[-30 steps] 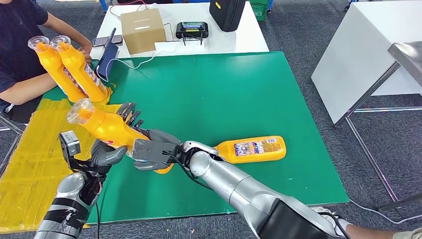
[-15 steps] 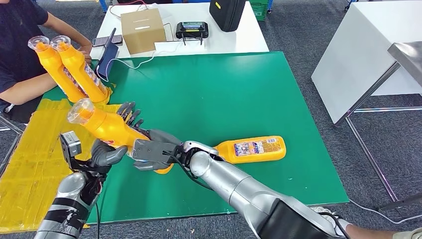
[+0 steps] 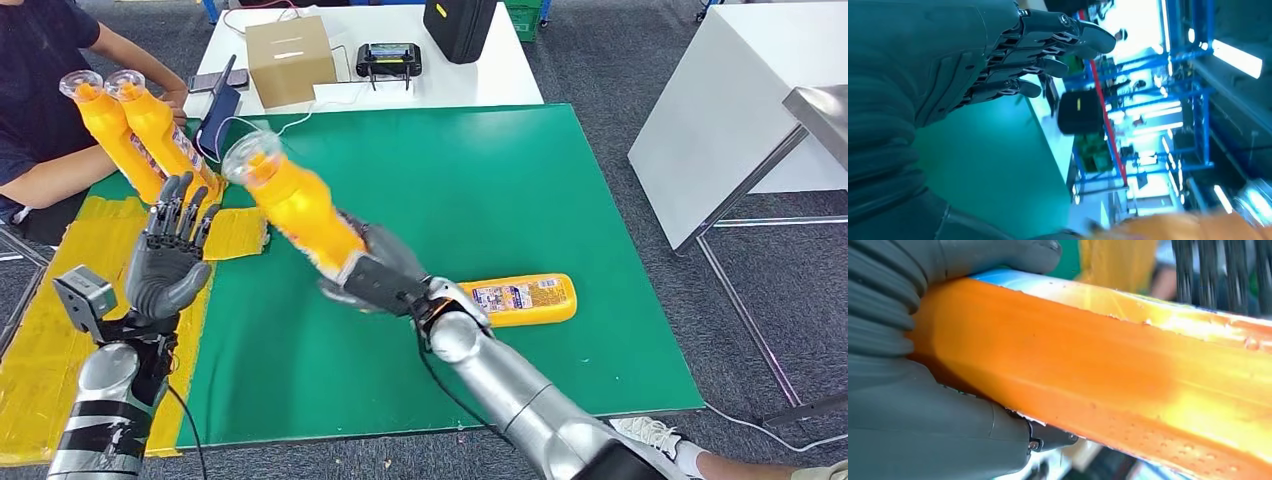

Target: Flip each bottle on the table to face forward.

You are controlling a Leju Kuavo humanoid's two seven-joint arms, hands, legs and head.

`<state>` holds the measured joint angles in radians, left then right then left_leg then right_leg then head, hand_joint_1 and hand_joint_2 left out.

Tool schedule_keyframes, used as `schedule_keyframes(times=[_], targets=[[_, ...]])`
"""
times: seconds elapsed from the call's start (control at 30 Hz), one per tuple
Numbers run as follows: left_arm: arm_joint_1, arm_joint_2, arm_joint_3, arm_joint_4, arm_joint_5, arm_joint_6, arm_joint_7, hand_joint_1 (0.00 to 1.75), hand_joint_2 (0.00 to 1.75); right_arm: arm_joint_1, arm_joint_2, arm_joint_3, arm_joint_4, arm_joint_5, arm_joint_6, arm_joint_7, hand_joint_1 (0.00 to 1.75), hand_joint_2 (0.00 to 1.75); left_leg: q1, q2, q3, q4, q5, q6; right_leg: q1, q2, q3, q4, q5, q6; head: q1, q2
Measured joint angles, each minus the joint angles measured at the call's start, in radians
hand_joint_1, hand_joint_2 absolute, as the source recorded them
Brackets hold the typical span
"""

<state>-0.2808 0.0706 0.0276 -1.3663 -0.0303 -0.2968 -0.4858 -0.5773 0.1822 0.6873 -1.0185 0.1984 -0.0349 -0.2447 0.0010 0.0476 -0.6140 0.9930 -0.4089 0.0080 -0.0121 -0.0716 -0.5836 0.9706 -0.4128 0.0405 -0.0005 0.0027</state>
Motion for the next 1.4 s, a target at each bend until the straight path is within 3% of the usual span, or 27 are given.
schedule_keyframes(times=[0.2, 0.6, 0.9, 1.23, 1.4], targets=[[0.004, -0.008, 0.024, -0.023, -0.008, -0.002, 0.000, 0.00, 1.75, 0.039, -0.023, -0.094, -0.100, 0.028, 0.022, -0.010, 1.75, 1.75, 0.000, 0.000, 0.000, 0.000, 0.000, 0.000, 0.000, 0.000, 0.000, 0.000, 0.000, 0.000, 0.000, 0.000], [0.007, -0.013, 0.032, -0.026, -0.013, -0.013, 0.001, 0.00, 1.75, 0.045, -0.021, -0.118, -0.108, 0.049, 0.057, -0.008, 1.75, 1.75, 0.000, 0.000, 0.000, 0.000, 0.000, 0.000, 0.001, 0.000, 0.000, 0.000, 0.000, 0.000, 0.000, 0.000], [0.006, -0.016, 0.030, -0.026, -0.014, -0.019, 0.001, 0.00, 1.75, 0.019, -0.002, -0.087, -0.061, 0.071, 0.091, 0.015, 1.75, 1.75, 0.000, 0.000, 0.000, 0.000, 0.000, 0.000, 0.001, 0.000, 0.000, 0.000, 0.000, 0.000, 0.000, 0.000], [-0.007, -0.029, -0.010, -0.015, -0.014, -0.035, -0.002, 0.00, 1.75, -0.055, 0.067, 0.062, 0.127, 0.102, 0.161, 0.039, 1.75, 1.75, 0.000, 0.000, 0.000, 0.000, 0.000, 0.000, 0.001, 0.000, 0.000, 0.000, 0.000, 0.000, 0.000, 0.000], [-0.007, -0.032, -0.016, -0.014, -0.014, -0.035, -0.002, 0.00, 1.75, -0.066, 0.082, 0.085, 0.164, 0.102, 0.161, 0.040, 1.75, 1.75, 0.000, 0.000, 0.000, 0.000, 0.000, 0.000, 0.000, 0.000, 0.000, 0.000, 0.000, 0.000, 0.000, 0.000]])
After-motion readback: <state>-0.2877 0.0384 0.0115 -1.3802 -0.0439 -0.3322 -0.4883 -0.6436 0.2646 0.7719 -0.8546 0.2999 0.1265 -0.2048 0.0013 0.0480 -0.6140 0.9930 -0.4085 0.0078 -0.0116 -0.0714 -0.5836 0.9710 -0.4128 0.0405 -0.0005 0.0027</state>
